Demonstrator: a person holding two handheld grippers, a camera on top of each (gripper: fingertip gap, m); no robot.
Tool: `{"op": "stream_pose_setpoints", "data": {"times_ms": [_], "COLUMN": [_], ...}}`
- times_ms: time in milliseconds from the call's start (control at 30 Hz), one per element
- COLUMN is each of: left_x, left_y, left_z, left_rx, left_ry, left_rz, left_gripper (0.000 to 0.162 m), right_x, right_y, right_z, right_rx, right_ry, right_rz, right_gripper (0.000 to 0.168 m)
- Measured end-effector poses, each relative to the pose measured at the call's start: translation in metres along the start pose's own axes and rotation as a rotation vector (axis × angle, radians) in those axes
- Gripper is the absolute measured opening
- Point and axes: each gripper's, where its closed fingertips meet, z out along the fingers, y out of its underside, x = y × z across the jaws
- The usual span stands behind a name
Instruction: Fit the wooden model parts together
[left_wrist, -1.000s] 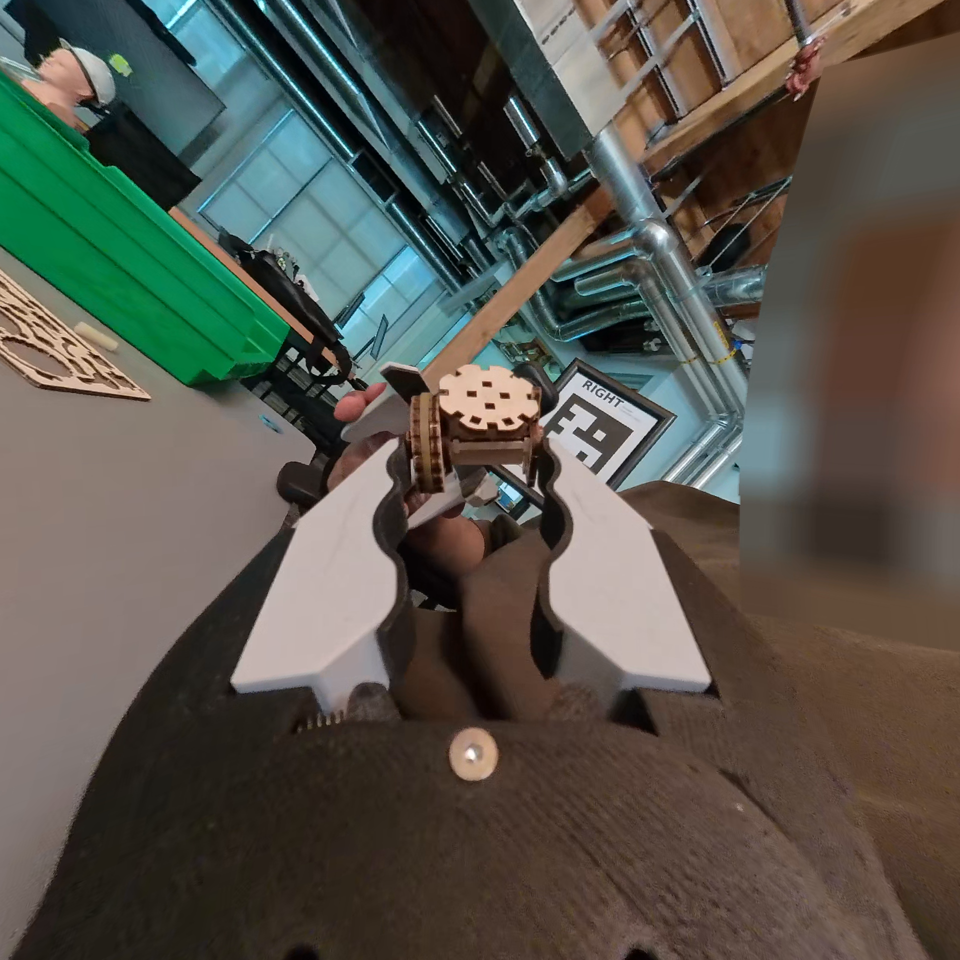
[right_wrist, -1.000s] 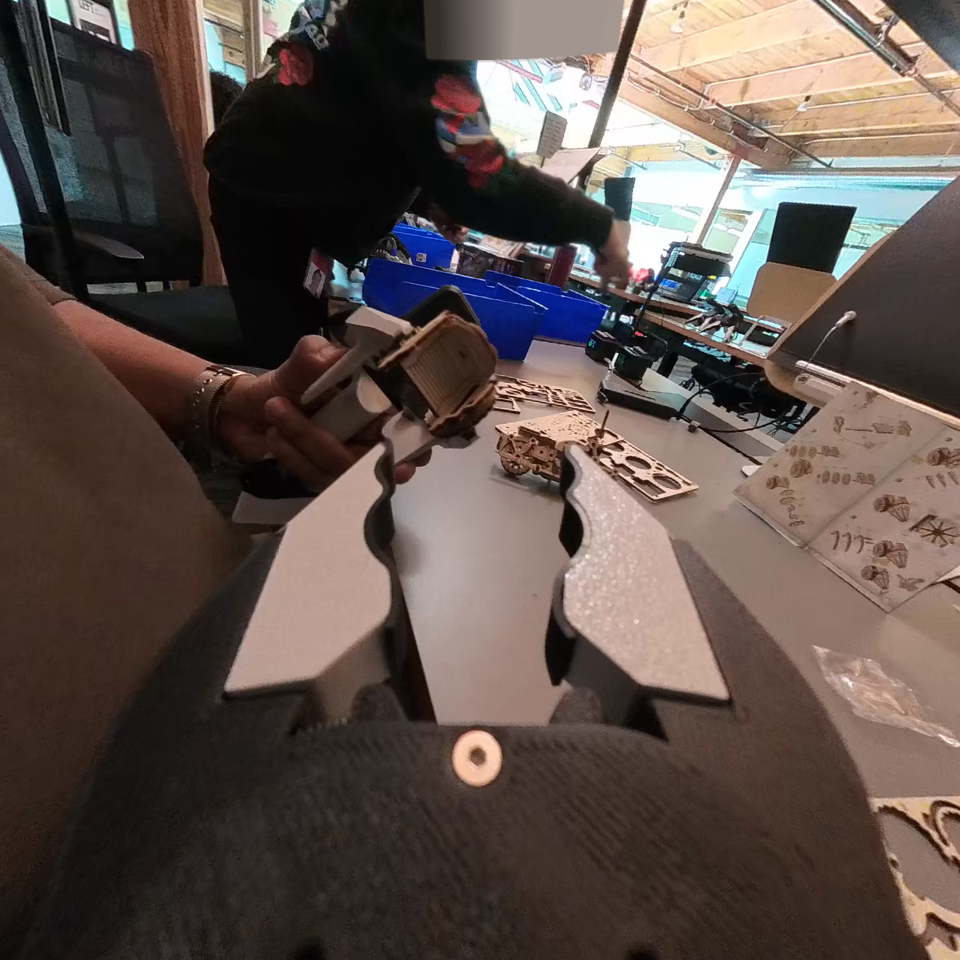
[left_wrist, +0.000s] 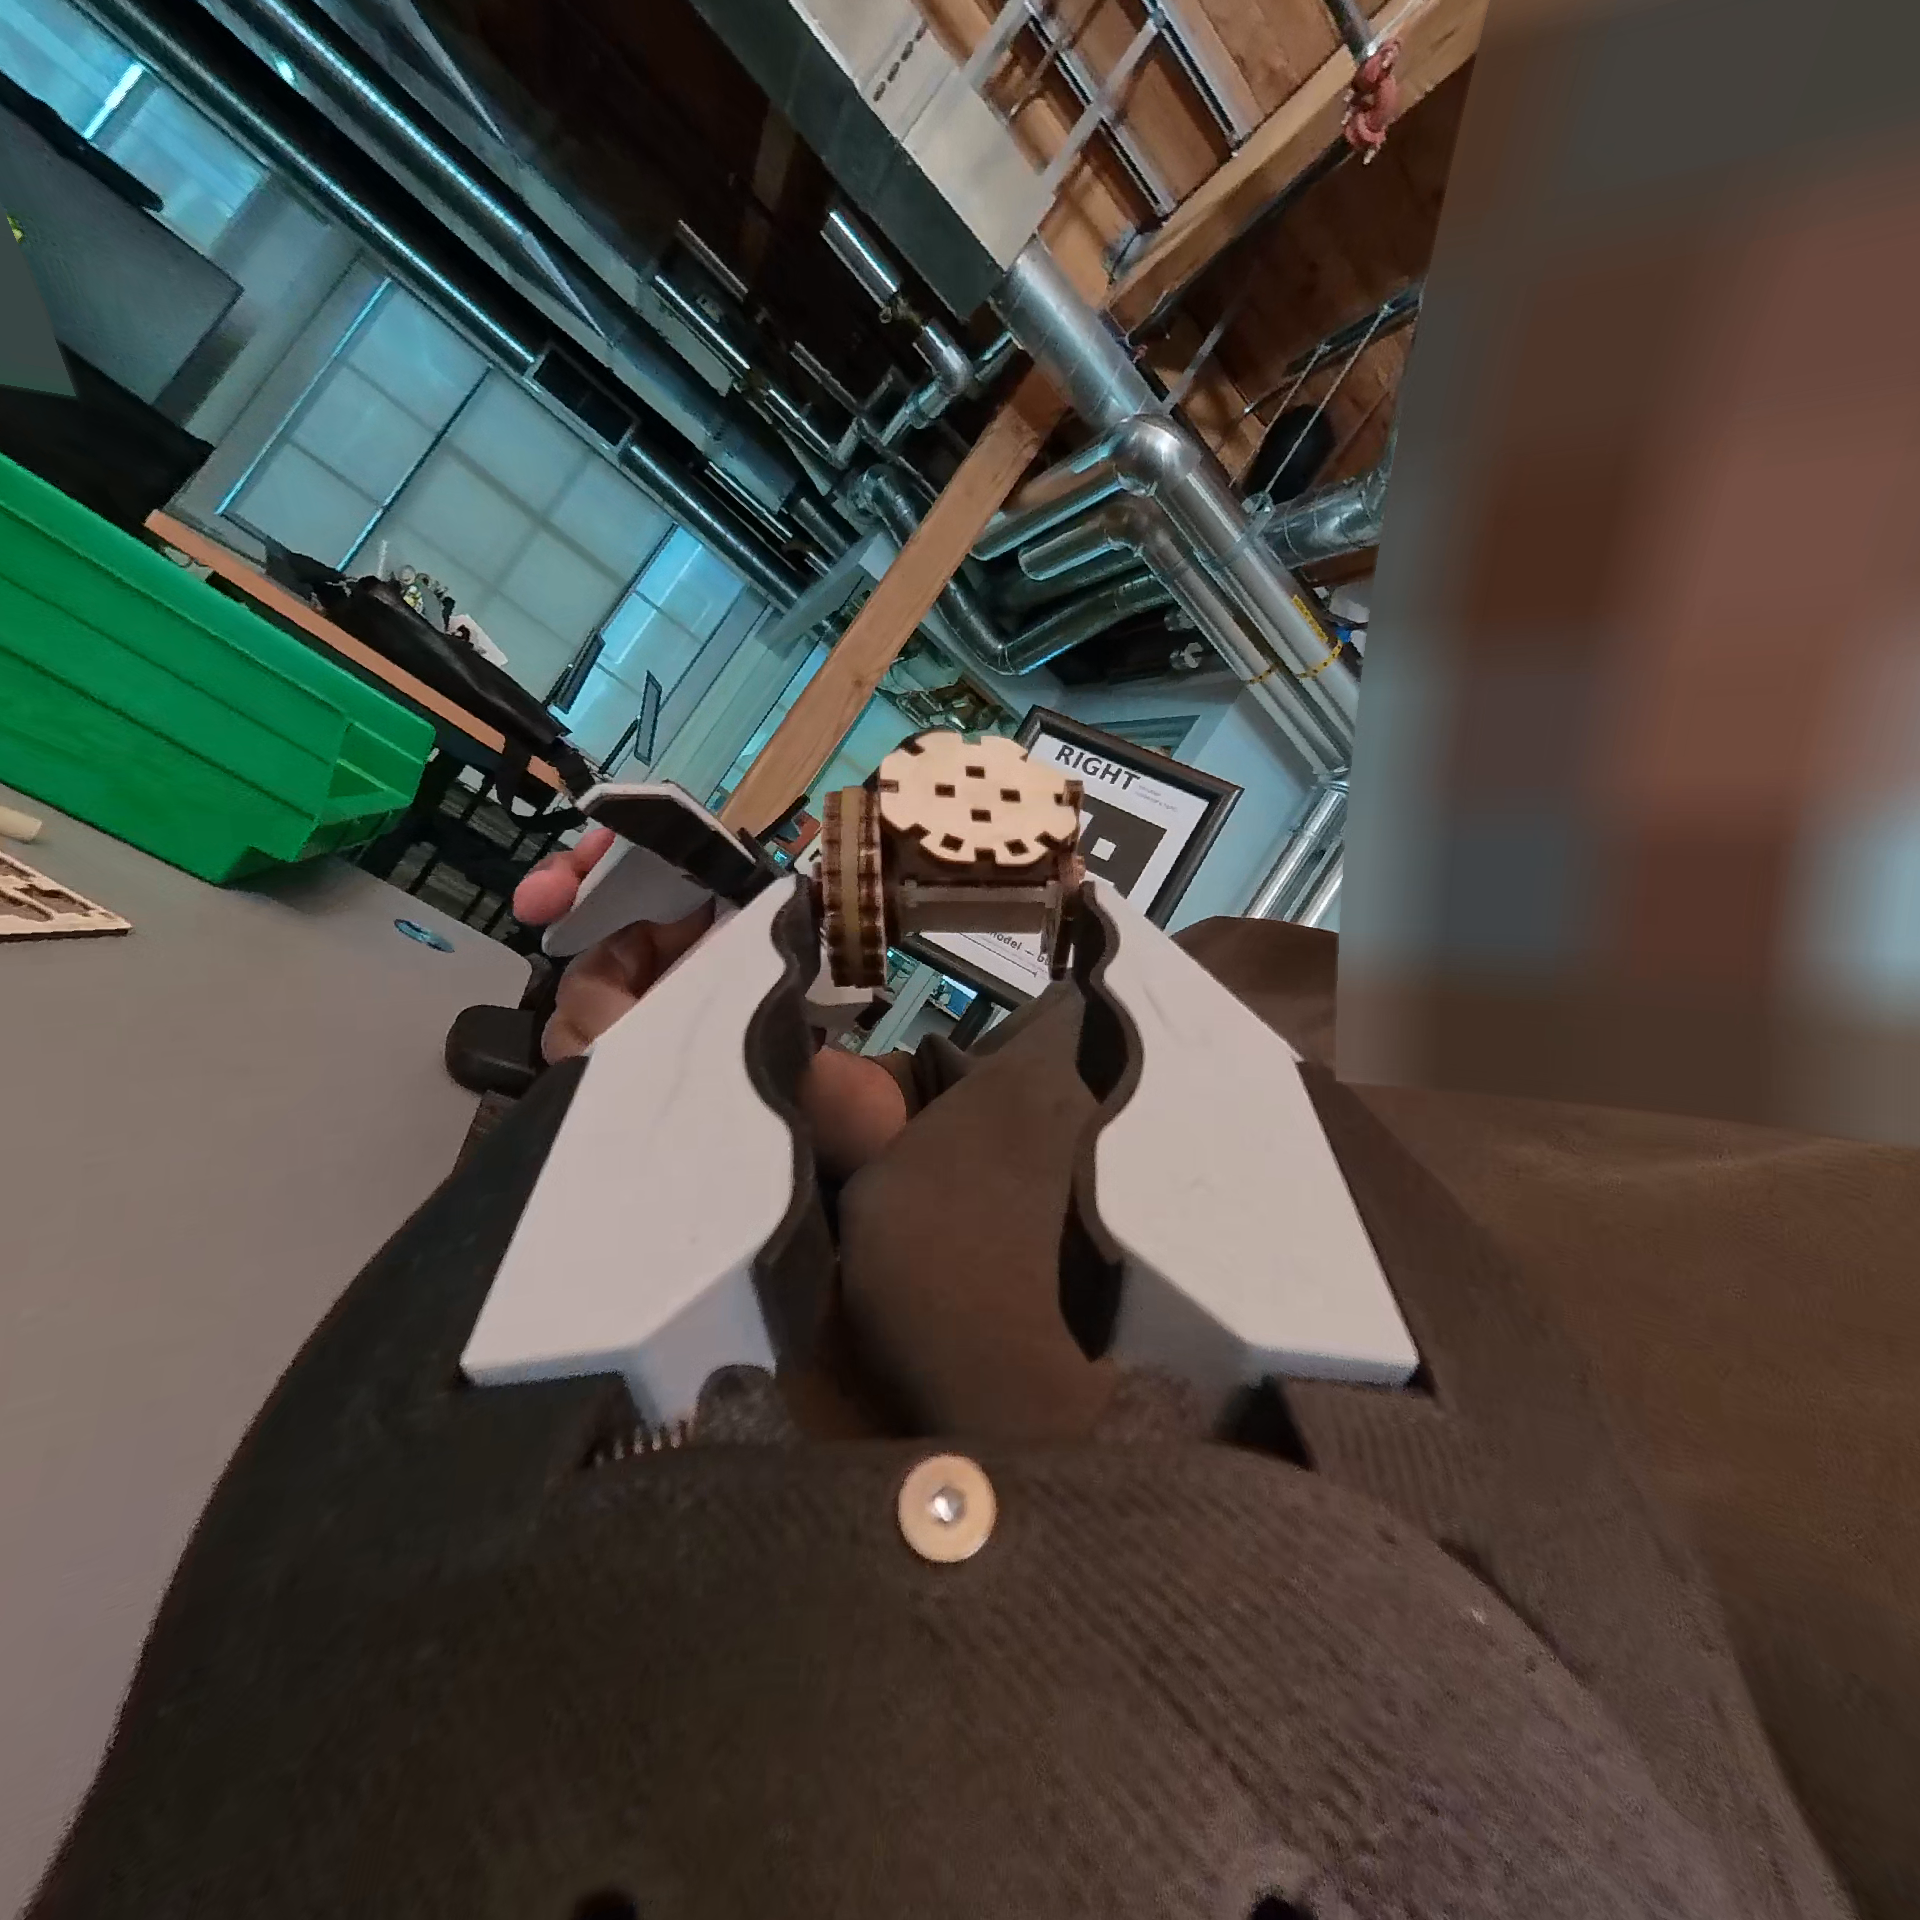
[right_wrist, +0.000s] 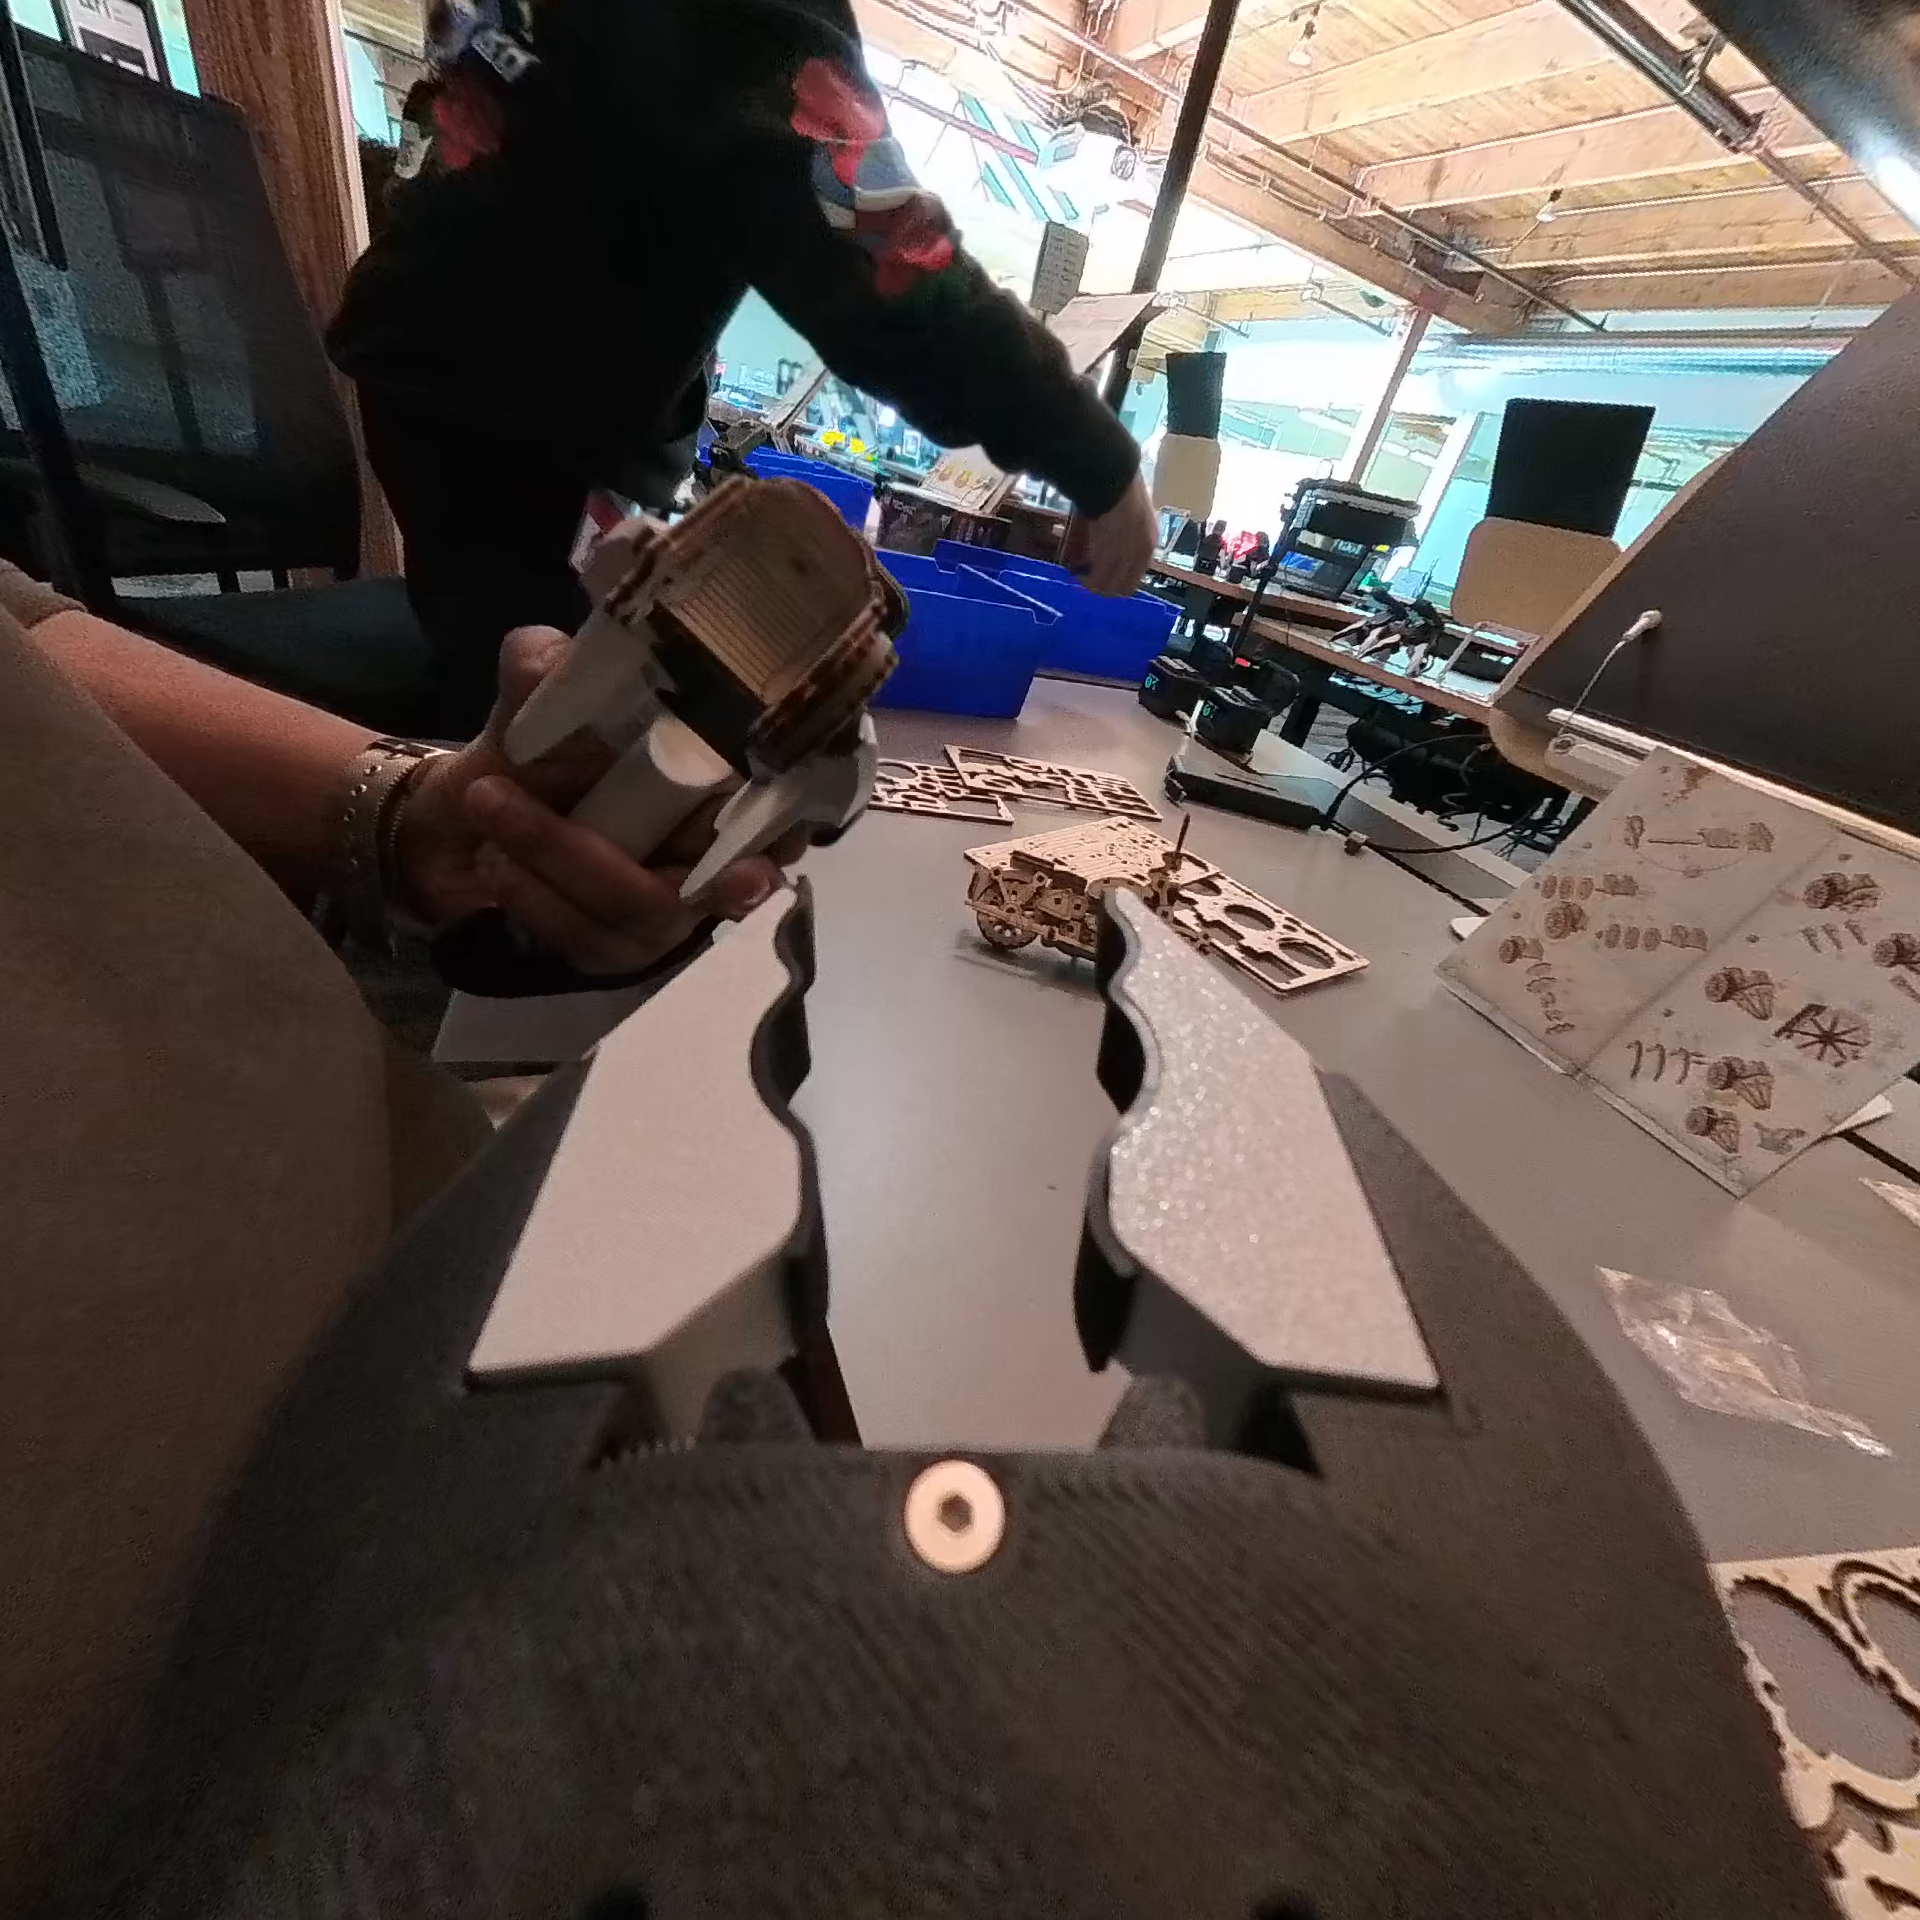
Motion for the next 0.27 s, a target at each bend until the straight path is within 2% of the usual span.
{"op": "stream_pose_setpoints", "data": {"times_ms": [200, 267], "left_x": [0.007, 0.015], "left_y": [0.001, 0.0], "left_z": [0.001, 0.001], "left_rx": [-0.007, 0.004], "left_ry": [0.033, 0.09], "left_rz": [0.018, 0.008], "left_gripper": [0.046, 0.046], "right_x": [0.0, 0.0], "right_y": [0.0, 0.0], "right_z": [0.0, 0.0], "right_rx": [-0.002, -0.001], "right_ry": [0.004, 0.004], "right_rz": [-0.006, -0.004], "right_gripper": [0.052, 0.052]}}
